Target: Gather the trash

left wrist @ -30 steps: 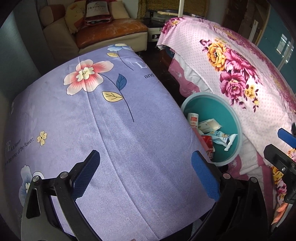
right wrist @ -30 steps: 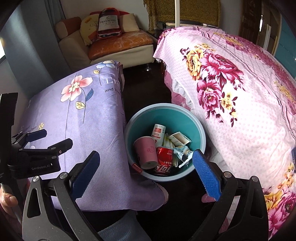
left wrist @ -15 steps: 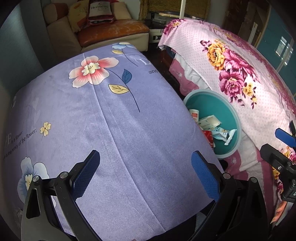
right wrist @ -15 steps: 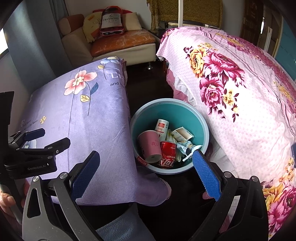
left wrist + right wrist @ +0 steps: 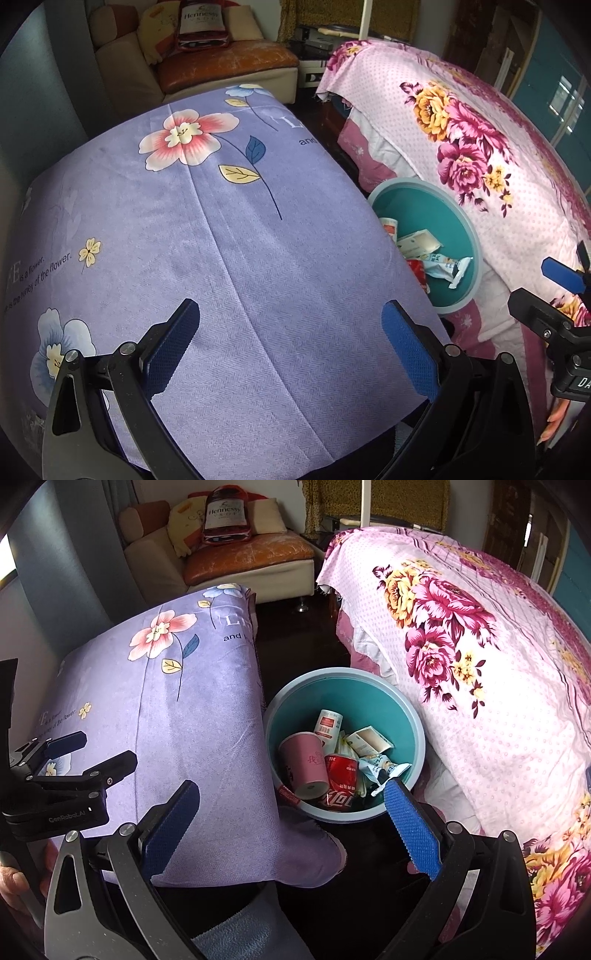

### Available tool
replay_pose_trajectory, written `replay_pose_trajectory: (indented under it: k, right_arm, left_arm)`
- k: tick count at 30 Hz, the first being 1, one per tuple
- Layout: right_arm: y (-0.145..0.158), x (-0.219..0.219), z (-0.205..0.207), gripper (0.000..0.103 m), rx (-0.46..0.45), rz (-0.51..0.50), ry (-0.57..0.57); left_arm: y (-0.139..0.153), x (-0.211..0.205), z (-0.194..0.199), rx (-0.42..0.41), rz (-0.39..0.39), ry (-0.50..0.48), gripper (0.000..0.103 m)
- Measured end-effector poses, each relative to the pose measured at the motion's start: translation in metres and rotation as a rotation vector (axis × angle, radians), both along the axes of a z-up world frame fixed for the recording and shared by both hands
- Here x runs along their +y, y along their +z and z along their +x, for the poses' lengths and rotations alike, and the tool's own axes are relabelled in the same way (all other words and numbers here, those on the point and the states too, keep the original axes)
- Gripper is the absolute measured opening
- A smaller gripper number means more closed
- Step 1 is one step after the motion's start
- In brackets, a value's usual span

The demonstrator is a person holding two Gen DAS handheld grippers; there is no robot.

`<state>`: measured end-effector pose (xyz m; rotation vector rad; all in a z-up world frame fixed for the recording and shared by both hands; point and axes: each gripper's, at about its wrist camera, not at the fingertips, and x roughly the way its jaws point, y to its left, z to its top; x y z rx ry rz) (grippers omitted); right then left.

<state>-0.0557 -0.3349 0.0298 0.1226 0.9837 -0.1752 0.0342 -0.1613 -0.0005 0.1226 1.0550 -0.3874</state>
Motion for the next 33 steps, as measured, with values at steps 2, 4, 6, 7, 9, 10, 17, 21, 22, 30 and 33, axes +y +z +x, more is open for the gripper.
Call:
replay_pose_trajectory:
  k: [2,4,6,7,9,10,17,21,22,30,33]
  right_arm:
    - [-0.002,-0.003,0.000,0.096,0.000,0.006,-0.009]
    - [-0.004,-0.006,0.000,0.096,0.002,0.014,-0.017]
    - [-0.007,-0.009,0.001,0.096,0.005,0.025,-0.024]
    - [-0.008,-0.011,0.002,0.096,0.007,0.029,-0.027]
    - [-0.010,-0.012,0.003,0.096,0.008,0.035,-0.029]
    - [-0.011,-0.012,0.003,0.096,0.009,0.037,-0.029]
    - [-0.019,-0.018,0.005,0.096,0.017,0.055,-0.042]
    - [-0.023,-0.023,0.007,0.096,0.021,0.067,-0.052]
    - [-0.023,-0.024,0.007,0.096,0.020,0.069,-0.053]
    - [-0.029,-0.034,0.009,0.096,0.025,0.085,-0.074]
    - [-0.032,-0.037,0.009,0.096,0.028,0.092,-0.082]
  left_arm:
    - [0.000,0.002,0.000,-0.009,-0.012,0.003,0.099]
    - [0.001,0.003,-0.001,-0.023,-0.021,0.006,0.099]
    - [0.002,0.003,-0.001,-0.044,-0.005,0.017,0.099]
    - [0.003,0.003,-0.001,-0.050,-0.001,0.020,0.099]
    - [0.002,0.003,0.000,-0.047,0.000,0.022,0.099]
    - [0.001,0.002,0.001,-0.047,0.001,0.023,0.099]
    - [-0.006,0.000,0.002,-0.036,0.023,0.022,0.099]
    - [-0.008,-0.001,0.004,-0.035,0.031,0.027,0.099]
    - [-0.009,-0.002,0.004,-0.035,0.034,0.027,0.099]
    - [-0.015,-0.005,0.007,-0.028,0.057,0.036,0.099]
    - [-0.017,-0.007,0.008,-0.026,0.065,0.035,0.099]
